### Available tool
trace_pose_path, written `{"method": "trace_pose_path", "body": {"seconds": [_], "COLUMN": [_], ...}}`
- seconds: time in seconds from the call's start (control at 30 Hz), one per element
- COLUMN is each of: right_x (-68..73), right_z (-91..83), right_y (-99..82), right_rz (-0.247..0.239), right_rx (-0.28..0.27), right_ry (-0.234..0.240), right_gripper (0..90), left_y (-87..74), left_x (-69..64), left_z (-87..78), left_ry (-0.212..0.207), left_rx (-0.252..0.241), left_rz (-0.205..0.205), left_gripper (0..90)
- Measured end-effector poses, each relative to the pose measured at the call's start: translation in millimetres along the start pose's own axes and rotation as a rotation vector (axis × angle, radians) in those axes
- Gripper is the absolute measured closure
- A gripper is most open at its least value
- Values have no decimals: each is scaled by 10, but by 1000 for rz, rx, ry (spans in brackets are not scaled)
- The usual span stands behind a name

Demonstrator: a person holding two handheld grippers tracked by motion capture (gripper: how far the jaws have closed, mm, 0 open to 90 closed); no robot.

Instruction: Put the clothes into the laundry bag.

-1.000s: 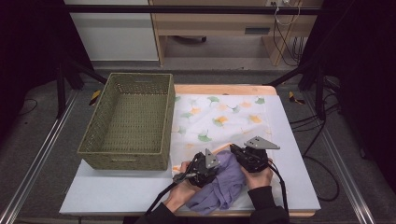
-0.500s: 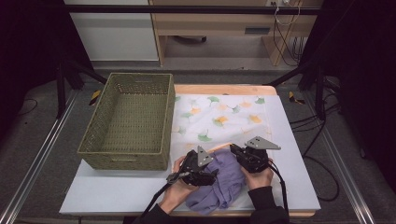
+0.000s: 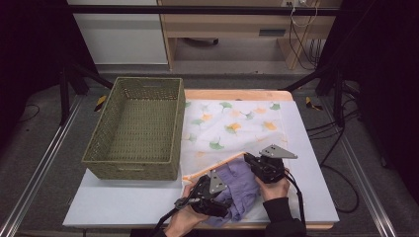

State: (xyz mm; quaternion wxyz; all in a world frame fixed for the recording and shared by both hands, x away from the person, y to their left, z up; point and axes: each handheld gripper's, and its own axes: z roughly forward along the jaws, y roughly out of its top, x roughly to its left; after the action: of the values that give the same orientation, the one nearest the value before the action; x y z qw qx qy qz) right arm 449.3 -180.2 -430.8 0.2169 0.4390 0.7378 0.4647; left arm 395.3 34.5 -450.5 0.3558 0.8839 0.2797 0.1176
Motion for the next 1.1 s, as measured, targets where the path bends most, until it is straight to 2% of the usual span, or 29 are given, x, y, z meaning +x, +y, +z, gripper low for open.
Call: {"method": "trace_pose_path", "body": {"seconds": [0.1,0.23,0.33,0.43,0.6,0.77,0.97,1.1], "right_x": [0,-2,-5,-8,-5,-4,13,13], "right_z": [1,1,0,-3,-12,-41,-69,-66], "right_y": [-1,-3,-2,-1,6,18,34,29], "right_rz": [8,7,9,9,8,10,8,4], "right_rx": [-1,3,3,0,-4,-13,-20,-16], "right_ry": [2,4,4,7,9,14,26,26], "right_gripper": [887,888,888,887,887,886,886,886], "left_y": [-31,-49,-28,37,169,218,221,215], "left_x": [39,103,94,79,142,254,331,317], "left_z": [80,147,140,104,165,305,395,302], "left_ry": [-20,-23,1,32,70,94,134,138], "left_rx": [2,12,14,4,-8,-13,-44,-69], "left_rz": [-30,-76,-69,-53,-50,-73,-79,-65], "left_gripper": [368,552,675,719,721,696,618,500]}}
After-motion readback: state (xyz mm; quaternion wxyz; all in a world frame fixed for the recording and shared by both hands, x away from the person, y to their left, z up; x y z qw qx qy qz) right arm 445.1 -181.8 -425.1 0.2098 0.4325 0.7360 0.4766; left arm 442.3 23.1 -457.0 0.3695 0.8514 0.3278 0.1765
